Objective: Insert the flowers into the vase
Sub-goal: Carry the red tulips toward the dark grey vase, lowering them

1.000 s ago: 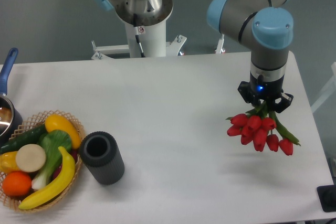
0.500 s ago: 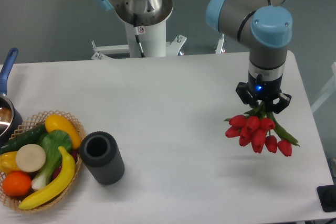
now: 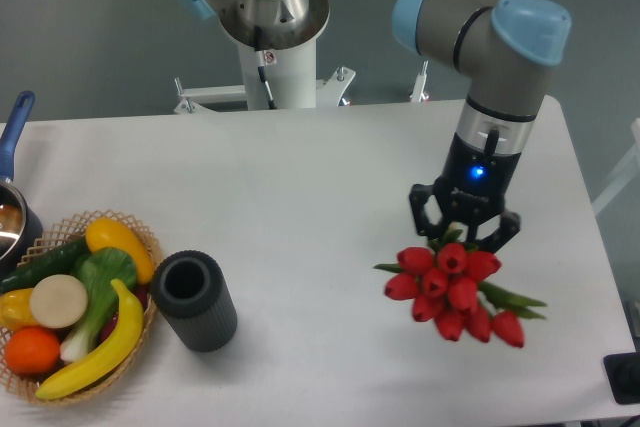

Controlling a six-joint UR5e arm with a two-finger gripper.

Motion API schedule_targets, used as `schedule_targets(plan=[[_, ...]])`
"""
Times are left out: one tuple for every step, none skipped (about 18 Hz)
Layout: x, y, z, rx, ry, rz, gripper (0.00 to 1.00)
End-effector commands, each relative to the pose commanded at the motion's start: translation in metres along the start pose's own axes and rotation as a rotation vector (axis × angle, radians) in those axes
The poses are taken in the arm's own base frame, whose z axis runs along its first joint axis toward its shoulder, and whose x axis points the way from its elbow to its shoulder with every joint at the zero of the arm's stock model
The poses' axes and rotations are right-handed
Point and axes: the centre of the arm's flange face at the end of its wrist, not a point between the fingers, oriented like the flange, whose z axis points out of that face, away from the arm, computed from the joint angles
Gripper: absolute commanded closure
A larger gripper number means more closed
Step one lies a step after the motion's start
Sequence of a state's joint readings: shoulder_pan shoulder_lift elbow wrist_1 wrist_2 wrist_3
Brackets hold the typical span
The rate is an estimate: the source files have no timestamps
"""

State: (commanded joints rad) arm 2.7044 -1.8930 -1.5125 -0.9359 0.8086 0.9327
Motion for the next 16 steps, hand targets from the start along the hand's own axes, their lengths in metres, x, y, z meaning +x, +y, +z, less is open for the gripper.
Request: schedule_targets(plan=[[0.006, -0.006, 0.002, 0.027, 0.011, 0.007, 0.90], [0.016, -0.018, 0.005, 0.078, 0.039, 0.023, 0.89], [0.022, -0.025, 0.005, 0.137, 0.071, 0.034, 0.89], [0.028, -0.032, 0.004, 0.190, 0.100, 0.047, 0.88], [0.032, -0.036, 0.003, 0.230, 0.124, 0.060, 0.88], [0.038, -0.042, 0.003, 0.267, 0.153, 0.073, 0.87], [0.048, -0.049, 0.006, 0.307, 0.193, 0.087, 0.86], [0.053, -0.054, 0.004, 0.344, 0.226, 0.092, 0.85], [0.058, -0.058, 0.002, 0.376, 0.255, 0.097, 0.85], [0.065, -0.064, -0.004, 0.401, 0.273, 0.109, 0.85], [0.073, -0.069, -0.004, 0.421, 0.294, 0.122, 0.85], [0.077, -0.072, -0.004, 0.438, 0.313, 0.129, 0.83], [0.084, -0.076, -0.002, 0.454, 0.335, 0.139, 0.81], [0.095, -0.081, 0.004, 0.465, 0.360, 0.157, 0.81], [0.104, -0.086, 0.008, 0.472, 0.371, 0.184, 0.81], [0.114, -0.091, 0.013, 0.479, 0.379, 0.221, 0.81]])
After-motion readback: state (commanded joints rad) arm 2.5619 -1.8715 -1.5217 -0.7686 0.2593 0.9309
